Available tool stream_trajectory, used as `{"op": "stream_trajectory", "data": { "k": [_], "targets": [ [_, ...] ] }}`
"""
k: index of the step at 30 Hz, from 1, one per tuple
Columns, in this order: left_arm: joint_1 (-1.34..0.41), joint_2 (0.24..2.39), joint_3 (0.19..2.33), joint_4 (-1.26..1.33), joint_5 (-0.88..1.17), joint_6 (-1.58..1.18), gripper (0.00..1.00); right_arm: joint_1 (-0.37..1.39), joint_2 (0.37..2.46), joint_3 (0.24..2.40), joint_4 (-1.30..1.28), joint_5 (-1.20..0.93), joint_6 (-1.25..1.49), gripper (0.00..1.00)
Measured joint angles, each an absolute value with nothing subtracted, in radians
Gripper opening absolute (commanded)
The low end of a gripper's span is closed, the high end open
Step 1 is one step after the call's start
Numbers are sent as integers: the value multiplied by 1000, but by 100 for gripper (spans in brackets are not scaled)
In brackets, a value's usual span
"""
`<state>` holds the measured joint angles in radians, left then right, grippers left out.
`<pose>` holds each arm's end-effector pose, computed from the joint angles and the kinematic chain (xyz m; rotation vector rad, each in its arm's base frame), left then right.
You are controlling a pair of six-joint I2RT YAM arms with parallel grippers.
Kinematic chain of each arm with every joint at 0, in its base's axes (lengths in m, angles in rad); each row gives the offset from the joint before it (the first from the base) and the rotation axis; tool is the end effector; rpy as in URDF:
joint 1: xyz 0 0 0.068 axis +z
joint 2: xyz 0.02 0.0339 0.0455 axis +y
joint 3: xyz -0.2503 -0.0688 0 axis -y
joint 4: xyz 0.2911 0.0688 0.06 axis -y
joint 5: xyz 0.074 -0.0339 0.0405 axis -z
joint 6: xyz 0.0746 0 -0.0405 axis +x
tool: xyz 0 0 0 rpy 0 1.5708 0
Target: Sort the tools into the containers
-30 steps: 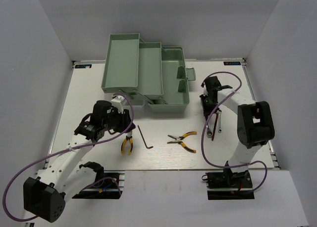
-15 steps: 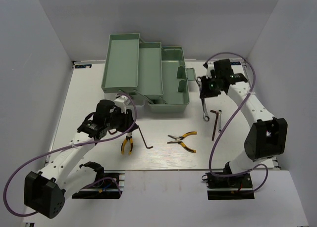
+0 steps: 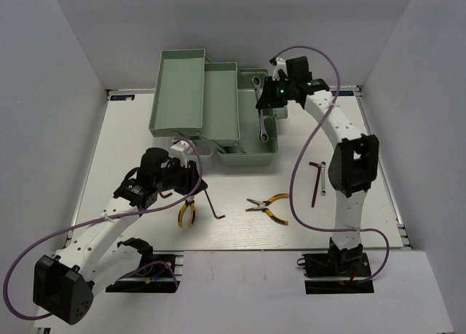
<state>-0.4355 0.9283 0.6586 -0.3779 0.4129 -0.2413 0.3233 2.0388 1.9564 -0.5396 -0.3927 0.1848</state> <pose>0.2413 -0.1453 0.2083 0.4554 2.2360 -0.8232 0.5069 0.1999 0.2894 -0.3794 2.1965 0.7131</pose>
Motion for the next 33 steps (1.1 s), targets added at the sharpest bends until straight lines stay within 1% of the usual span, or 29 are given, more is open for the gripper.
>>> {"op": "stream_trajectory", "data": {
  "k": [2, 3, 5, 6, 7, 8, 9, 12, 13, 16, 17, 18, 19, 20, 21, 22, 23, 26, 27, 28, 30, 33],
  "targets": [
    [-436, 928, 658, -374, 416, -243, 53, 333, 2094, 1956, -535, -389, 189, 31],
    [-436, 928, 658, -372, 416, -244, 60, 336, 2119, 1956, -534, -386, 192, 51],
    [-436, 928, 658, -370, 416, -242, 69, 341, 2151, 1956, -534, -389, 200, 57],
    [-436, 928, 658, -369, 416, -243, 77, 341, 2154, 1953, -533, -393, 199, 57],
    [-436, 928, 658, -369, 414, -241, 78, 341, 2153, 1953, -533, -399, 196, 57],
    [-436, 929, 658, -369, 411, -242, 80, 340, 2146, 1953, -527, -403, 194, 57],
    [-436, 930, 659, -369, 408, -243, 80, 339, 2135, 1951, -524, -402, 191, 54],
    [-436, 942, 667, -371, 406, -239, 78, 336, 2054, 1918, -529, -361, 163, 43],
    [-436, 951, 673, -373, 406, -236, 67, 335, 2001, 1882, -528, -324, 149, 32],
    [-436, 966, 682, -373, 406, -227, 40, 327, 1817, 1768, -550, -196, 96, 16],
    [-436, 968, 683, -372, 409, -219, 26, 323, 1740, 1718, -561, -130, 80, 7],
    [-436, 968, 683, -373, 414, -217, 21, 313, 1680, 1676, -572, -81, 60, 4],
    [-435, 968, 683, -372, 421, -209, 18, 299, 1618, 1624, -579, -33, 45, 2],
    [-435, 968, 683, -371, 430, -204, 18, 279, 1565, 1571, -598, 8, 32, 1],
    [-435, 968, 683, -369, 434, -201, 18, 252, 1525, 1522, -617, 40, 17, 1],
    [-435, 968, 683, -369, 438, -199, 22, 224, 1499, 1468, -625, 67, 6, 1],
    [-435, 968, 683, -369, 440, -197, 29, 193, 1474, 1397, -627, 88, -7, 6],
    [-435, 965, 683, -368, 449, -191, 38, 112, 1467, 1179, -651, 126, -33, 17],
    [-435, 963, 684, -367, 452, -191, 46, 96, 1482, 1114, -669, 129, -39, 22],
    [-435, 959, 684, -366, 455, -190, 49, 87, 1502, 1065, -691, 128, -46, 25],
    [-435, 953, 684, -366, 459, -187, 53, 78, 1540, 1005, -714, 120, -58, 31],
    [-435, 950, 684, -365, 461, -187, 56, 72, 1561, 987, -703, 93, -65, 38]
  ]
}}
